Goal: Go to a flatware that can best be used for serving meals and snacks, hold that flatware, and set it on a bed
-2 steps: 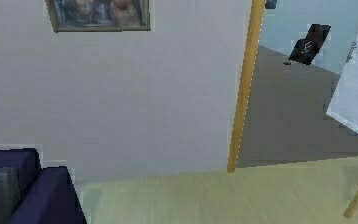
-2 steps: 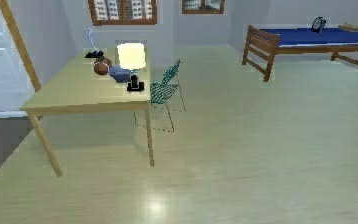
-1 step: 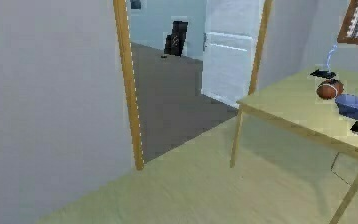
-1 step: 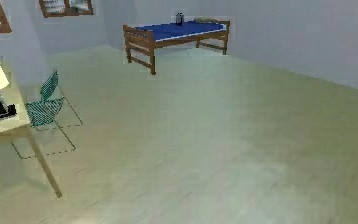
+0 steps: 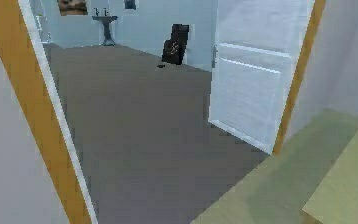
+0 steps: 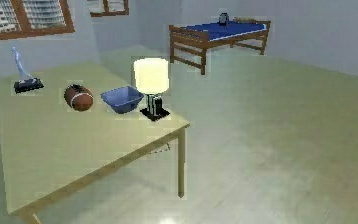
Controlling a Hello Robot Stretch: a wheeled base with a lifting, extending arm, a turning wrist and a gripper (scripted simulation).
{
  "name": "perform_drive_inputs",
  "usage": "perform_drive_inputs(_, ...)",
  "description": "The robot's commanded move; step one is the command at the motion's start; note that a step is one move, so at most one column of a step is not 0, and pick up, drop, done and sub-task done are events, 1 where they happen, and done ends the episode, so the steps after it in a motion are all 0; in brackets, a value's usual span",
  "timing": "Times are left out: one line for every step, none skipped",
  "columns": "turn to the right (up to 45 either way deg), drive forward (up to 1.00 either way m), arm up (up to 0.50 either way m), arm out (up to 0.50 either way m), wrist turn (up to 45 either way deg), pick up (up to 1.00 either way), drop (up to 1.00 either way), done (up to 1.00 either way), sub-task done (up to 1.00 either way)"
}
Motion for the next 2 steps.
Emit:
perform_drive_inputs(0.0, 0.80, 0.00, 0.00, 0.0, 0.00, 0.00, 0.00, 0.00)
perform_drive_inputs(-39.0, 0.00, 0.00, 0.00, 0.0, 0.00, 0.00, 0.00, 0.00)
